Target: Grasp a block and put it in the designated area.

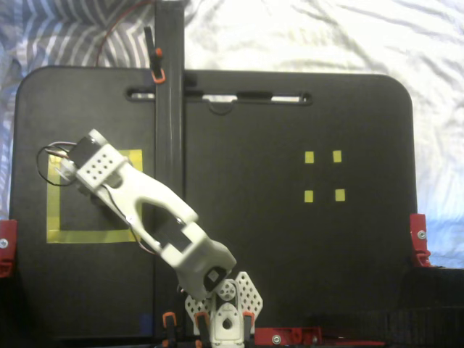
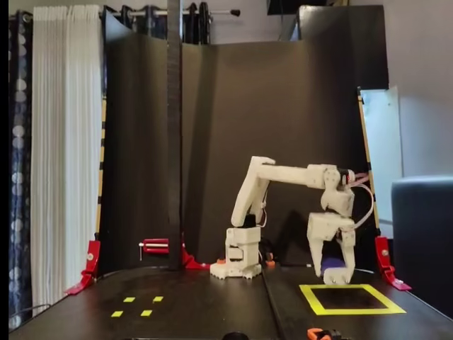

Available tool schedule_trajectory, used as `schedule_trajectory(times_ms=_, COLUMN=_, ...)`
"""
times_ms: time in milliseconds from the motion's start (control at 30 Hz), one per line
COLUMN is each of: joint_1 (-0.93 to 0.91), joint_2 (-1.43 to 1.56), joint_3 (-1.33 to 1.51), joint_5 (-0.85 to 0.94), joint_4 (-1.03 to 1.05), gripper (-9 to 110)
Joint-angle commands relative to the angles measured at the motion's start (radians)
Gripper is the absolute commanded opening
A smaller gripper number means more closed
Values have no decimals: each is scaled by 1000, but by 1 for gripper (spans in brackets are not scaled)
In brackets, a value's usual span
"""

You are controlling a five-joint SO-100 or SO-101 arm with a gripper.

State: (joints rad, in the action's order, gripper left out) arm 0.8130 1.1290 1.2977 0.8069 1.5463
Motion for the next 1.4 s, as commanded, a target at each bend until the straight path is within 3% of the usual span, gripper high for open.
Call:
schedule_trajectory(times_ms=0, joint_1=0, joint_2=-14, joint_3=-3, joint_5=-6, joint_4=-20, gripper=17)
schedule_trajectory(times_ms=667, joint_1=38, joint_2=-130, joint_3=9, joint_5=-5, joint_4=-60, gripper=17)
schedule_trajectory(times_ms=933, joint_1=44, joint_2=-127, joint_3=9, joint_5=2, joint_4=-25, gripper=32)
schedule_trajectory(times_ms=1367, joint_1=48, joint_2=-28, joint_3=6, joint_5=15, joint_4=14, gripper=32)
